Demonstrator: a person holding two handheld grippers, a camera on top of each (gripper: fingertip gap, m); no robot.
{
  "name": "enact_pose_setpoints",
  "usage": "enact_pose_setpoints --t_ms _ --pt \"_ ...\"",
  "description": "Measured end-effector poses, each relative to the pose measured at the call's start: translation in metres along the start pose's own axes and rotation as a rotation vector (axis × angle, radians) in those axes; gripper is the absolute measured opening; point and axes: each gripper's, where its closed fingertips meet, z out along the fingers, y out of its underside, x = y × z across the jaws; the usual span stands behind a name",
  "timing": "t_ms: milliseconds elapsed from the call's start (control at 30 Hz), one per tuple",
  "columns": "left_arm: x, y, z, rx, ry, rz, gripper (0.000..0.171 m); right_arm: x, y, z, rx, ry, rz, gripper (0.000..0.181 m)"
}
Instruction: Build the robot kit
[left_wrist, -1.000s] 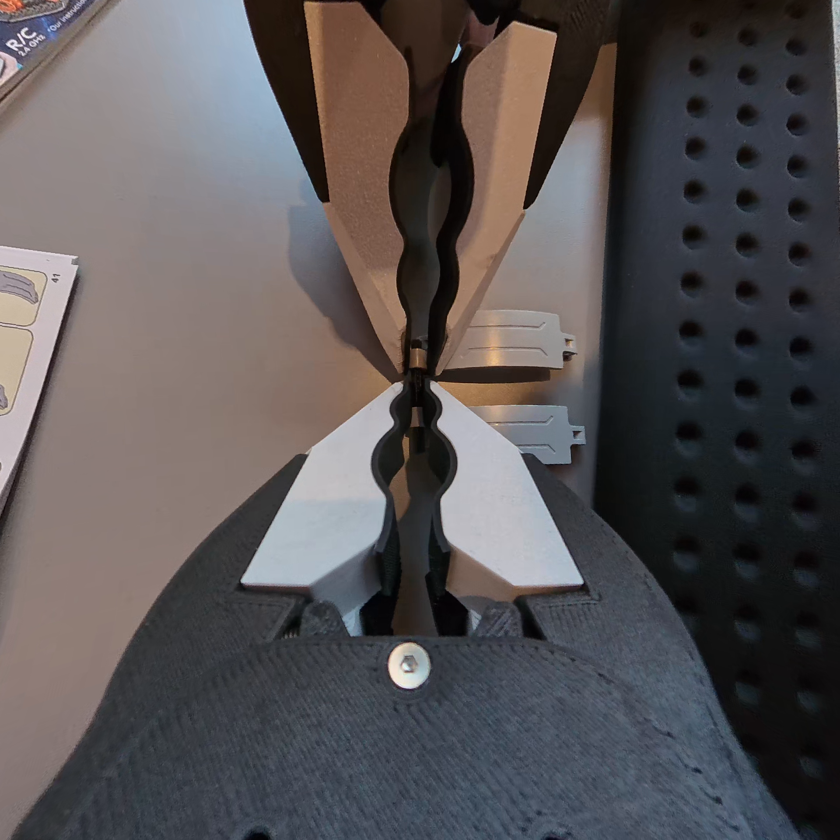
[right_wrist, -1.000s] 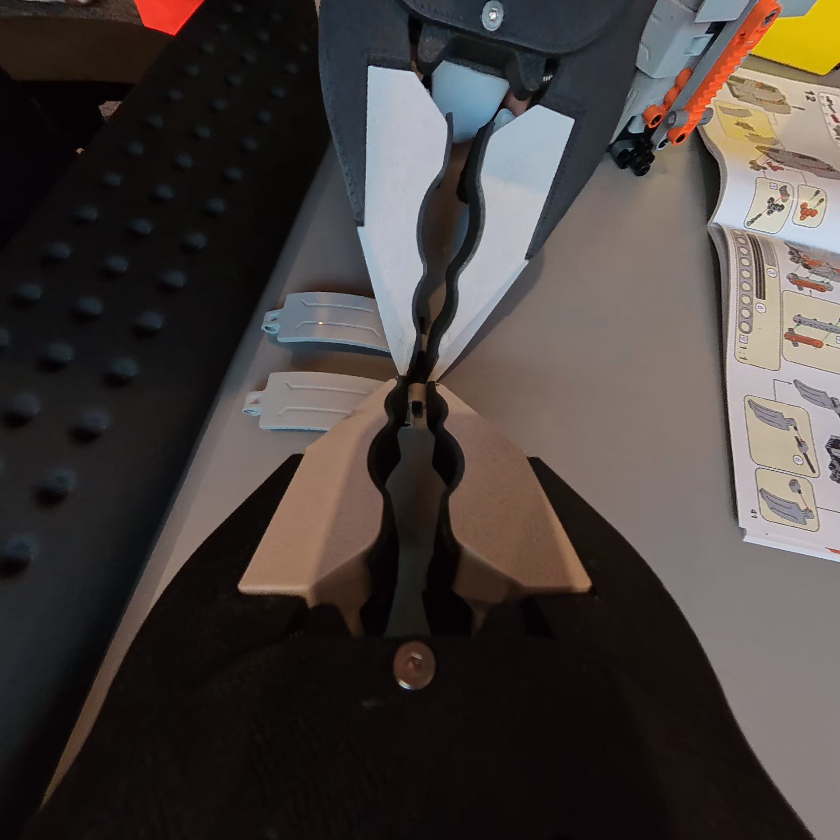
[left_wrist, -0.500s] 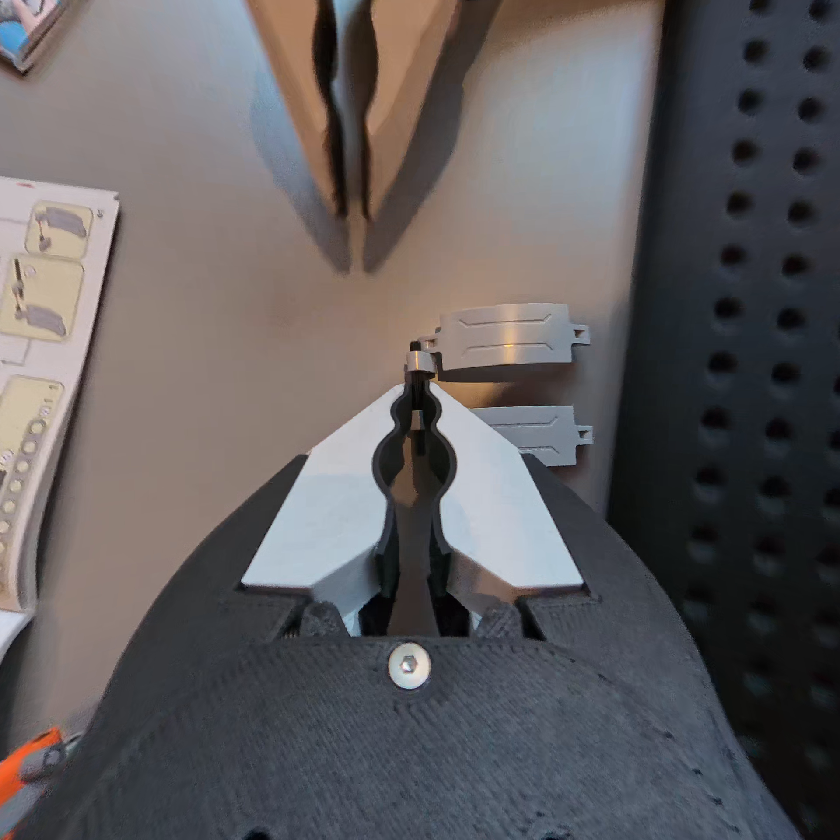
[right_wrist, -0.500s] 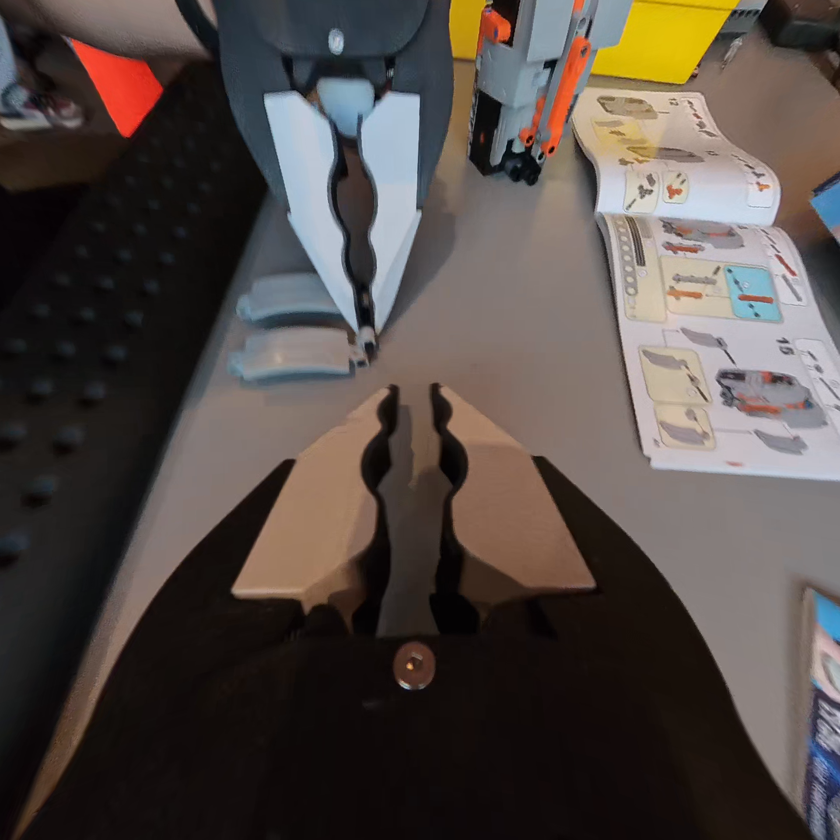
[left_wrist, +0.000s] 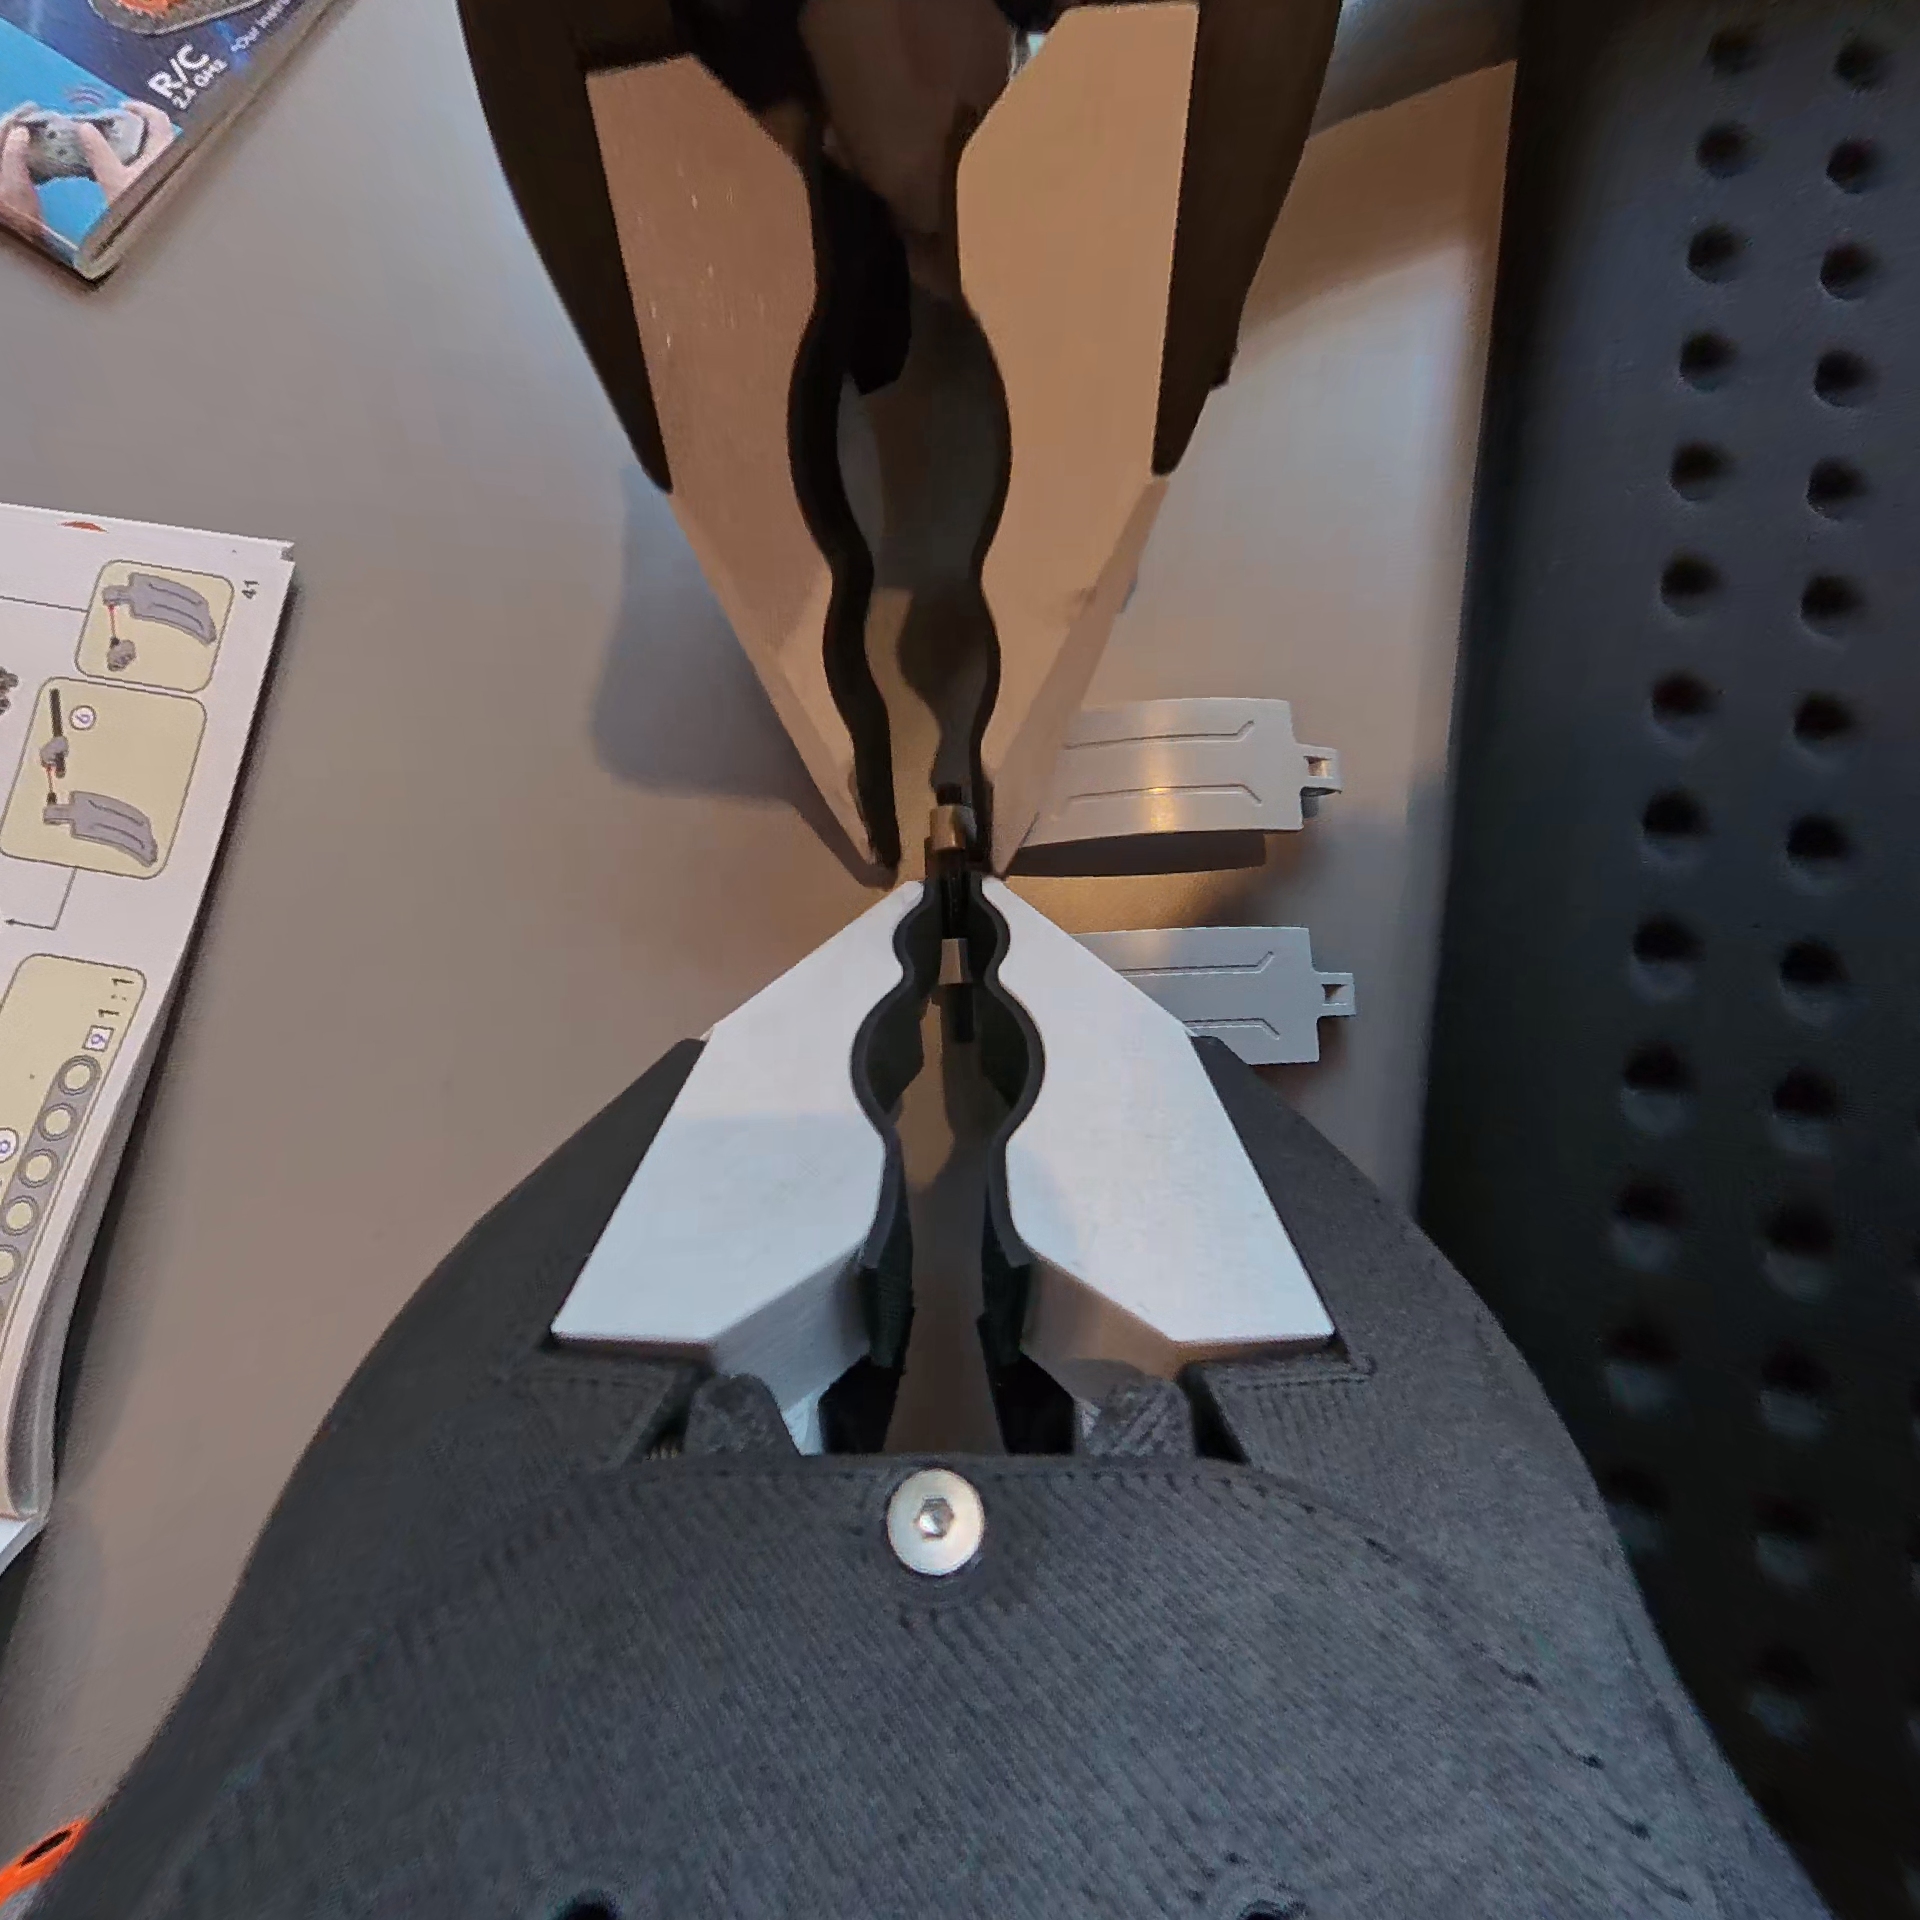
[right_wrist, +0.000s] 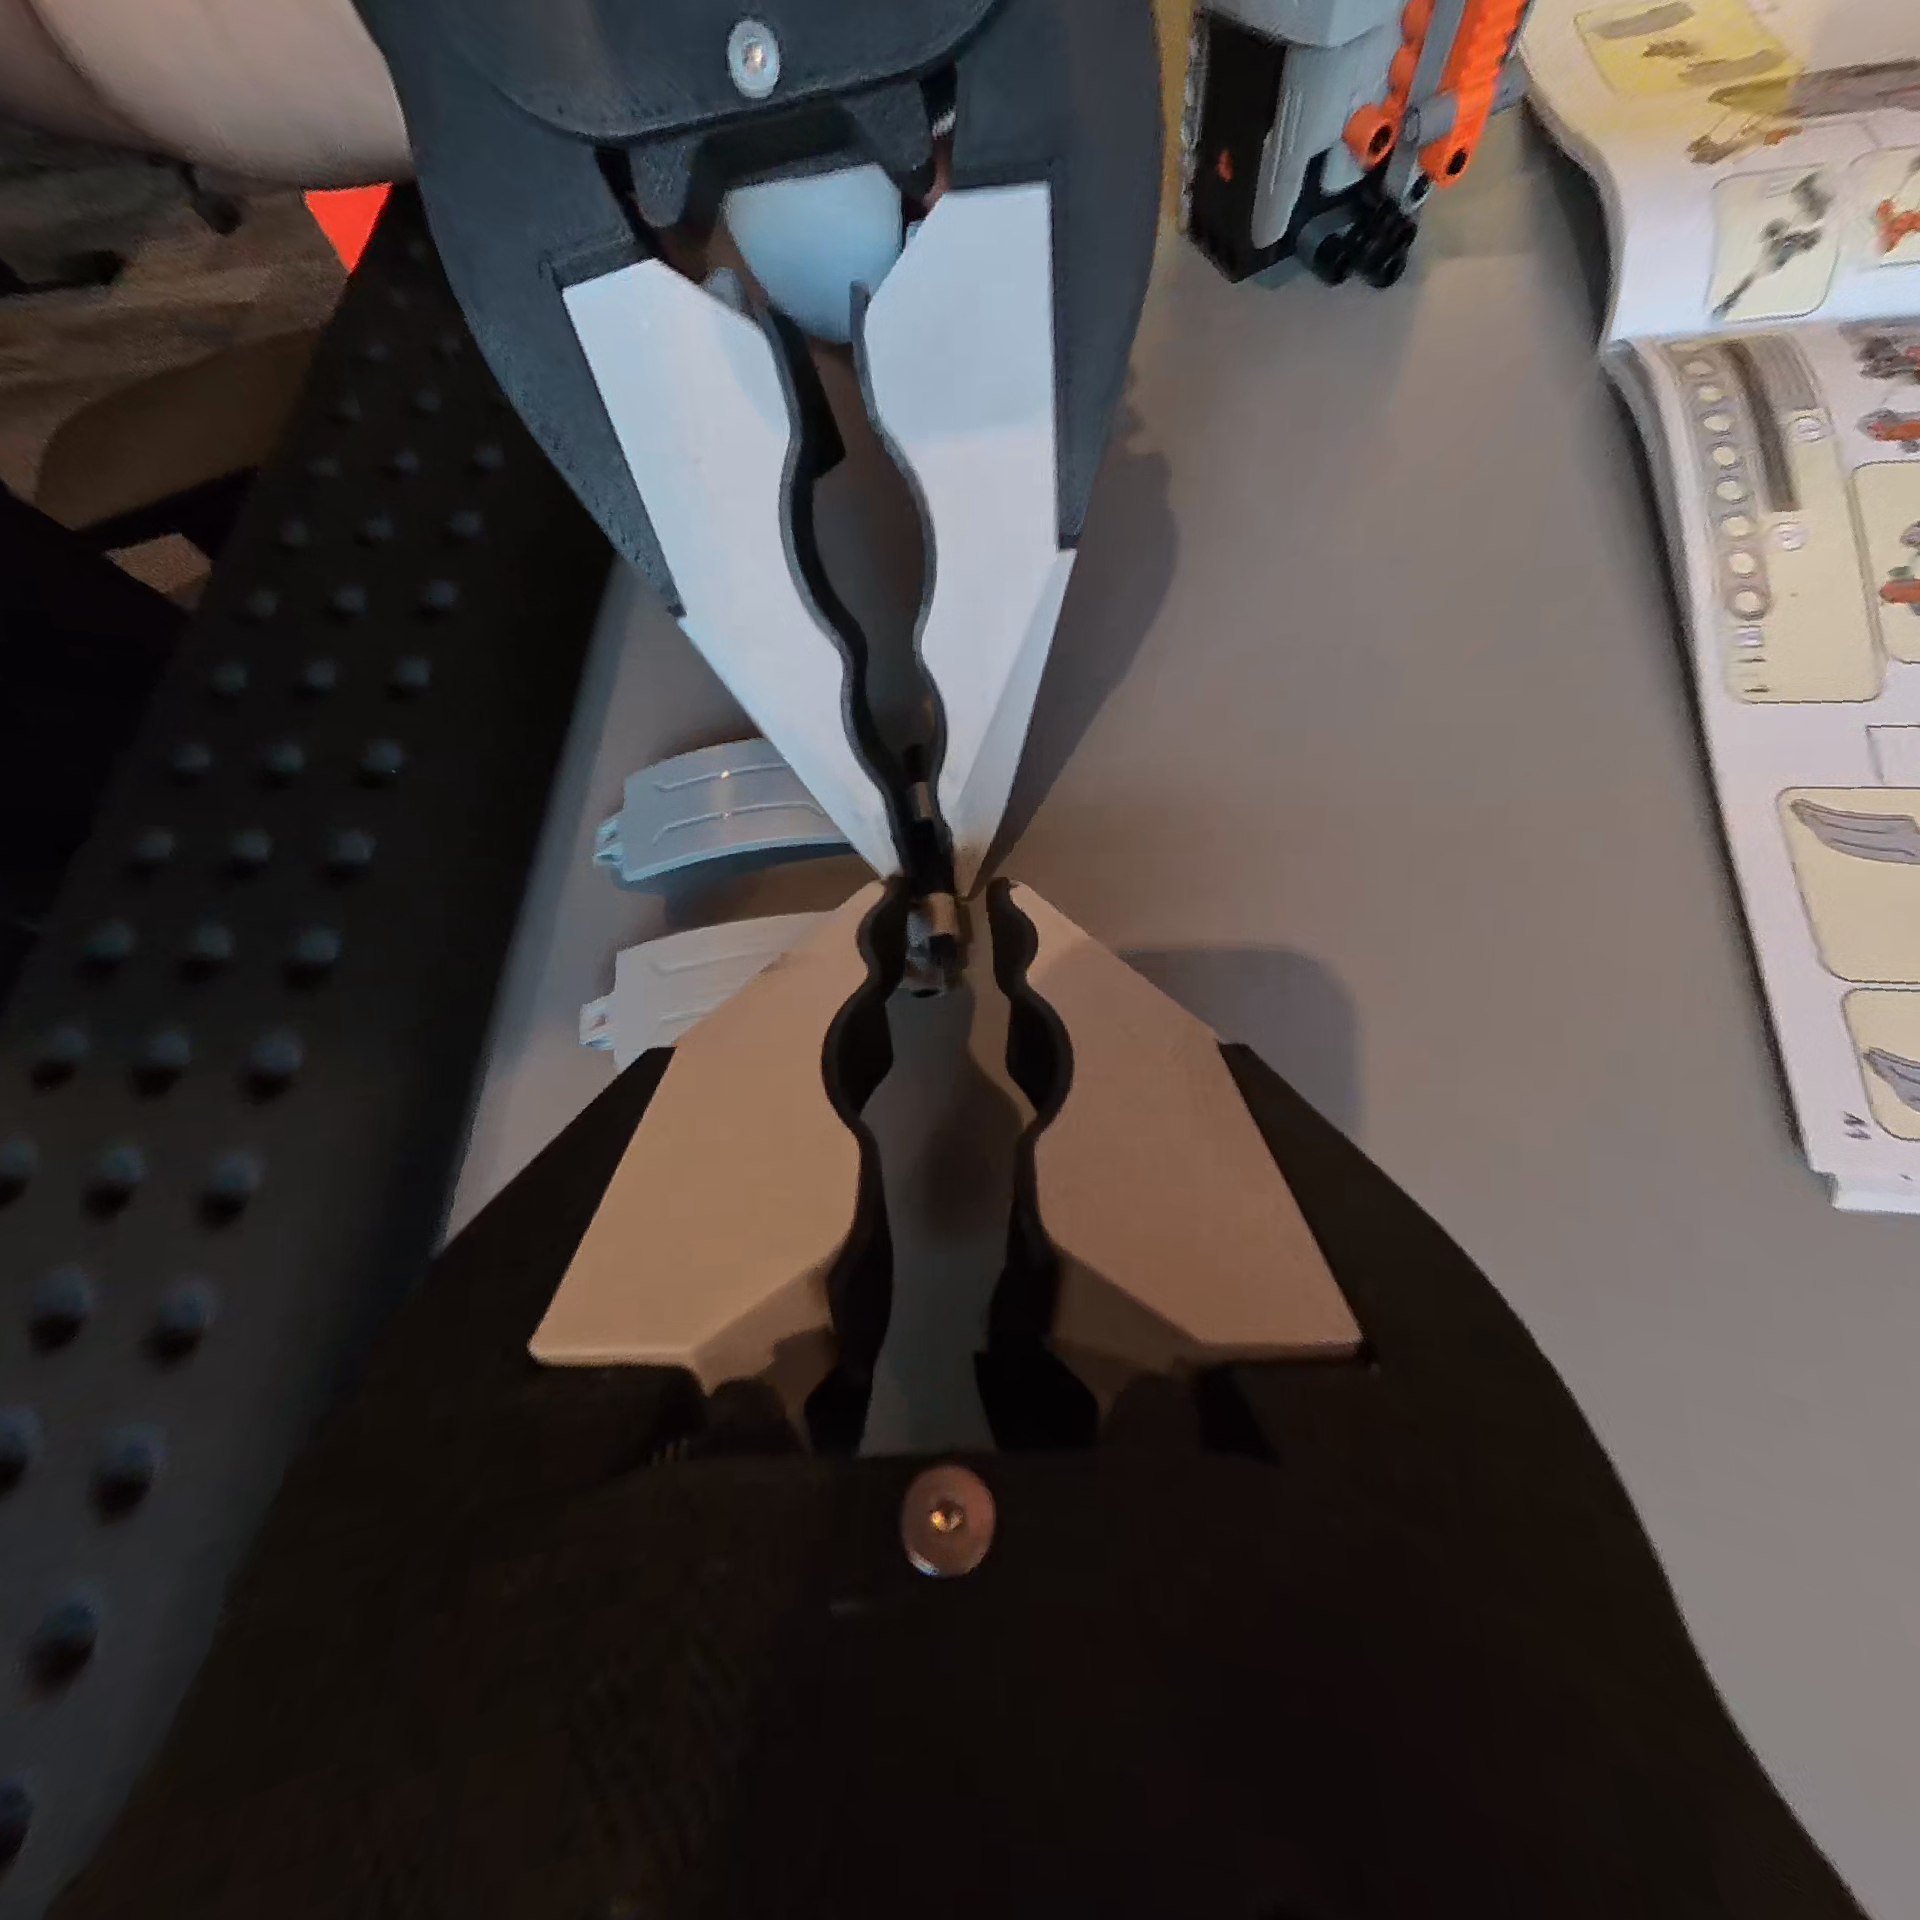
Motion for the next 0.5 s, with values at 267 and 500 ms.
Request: enact_pose_setpoints --t_ms 267,500 --pt "-0.0025 0.0012 -0.0007 -0.012 -0.015 -0.004 0.002 0.0010 0.0003 0.0007 -0.062 0.040 0.004 0.007" --pt "-0.0039 0.0022 -0.0015 -0.034 -0.033 0.000 0.001 0.0018 0.0009 0.0007 -0.211 0.148 -0.003 0.008"
